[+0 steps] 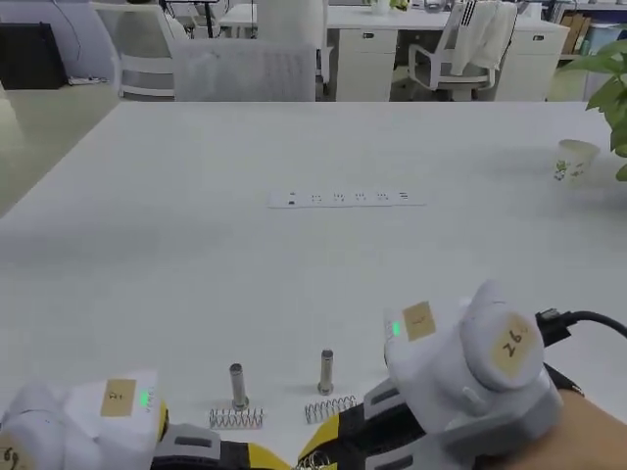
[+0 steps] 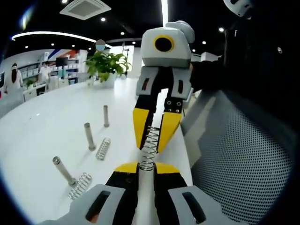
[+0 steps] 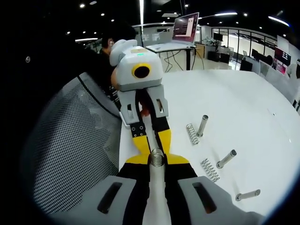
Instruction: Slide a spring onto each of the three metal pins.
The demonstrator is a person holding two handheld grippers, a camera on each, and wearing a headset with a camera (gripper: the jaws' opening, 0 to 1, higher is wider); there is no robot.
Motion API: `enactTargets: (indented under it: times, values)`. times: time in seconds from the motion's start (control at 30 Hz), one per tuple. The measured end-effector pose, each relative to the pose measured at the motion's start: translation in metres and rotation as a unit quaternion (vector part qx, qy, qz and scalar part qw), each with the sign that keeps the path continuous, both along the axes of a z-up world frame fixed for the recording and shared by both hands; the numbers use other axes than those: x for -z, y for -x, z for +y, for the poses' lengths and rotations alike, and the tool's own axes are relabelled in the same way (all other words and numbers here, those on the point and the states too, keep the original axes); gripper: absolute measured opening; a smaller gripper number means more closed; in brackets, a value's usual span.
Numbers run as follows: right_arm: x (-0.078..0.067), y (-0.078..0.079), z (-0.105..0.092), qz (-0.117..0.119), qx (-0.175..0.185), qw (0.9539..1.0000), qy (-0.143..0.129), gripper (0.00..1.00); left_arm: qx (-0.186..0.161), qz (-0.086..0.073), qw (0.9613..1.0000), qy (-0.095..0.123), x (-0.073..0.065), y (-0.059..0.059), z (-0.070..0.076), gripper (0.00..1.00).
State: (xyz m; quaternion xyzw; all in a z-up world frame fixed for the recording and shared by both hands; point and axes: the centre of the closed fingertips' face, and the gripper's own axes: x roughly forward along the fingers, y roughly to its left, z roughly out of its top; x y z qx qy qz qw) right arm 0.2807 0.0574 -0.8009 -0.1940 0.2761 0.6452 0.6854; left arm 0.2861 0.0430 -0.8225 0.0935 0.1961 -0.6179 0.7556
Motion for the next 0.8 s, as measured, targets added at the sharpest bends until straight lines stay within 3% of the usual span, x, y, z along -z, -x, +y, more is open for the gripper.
enactTargets:
  times: [0.33,0.8]
  values:
    - [0.009,-0.009,-0.011,-0.011,0.020,0.9994,0.025,0.08,-0.017,0.009,0.9998,0.003,-0.001,-0.001,0.008,0.15]
    - [0.019,-0.016,-0.022,-0.017,0.038,0.9976,0.056,0.08,-0.094,0.013,0.9952,0.024,-0.006,-0.011,0.036,0.31]
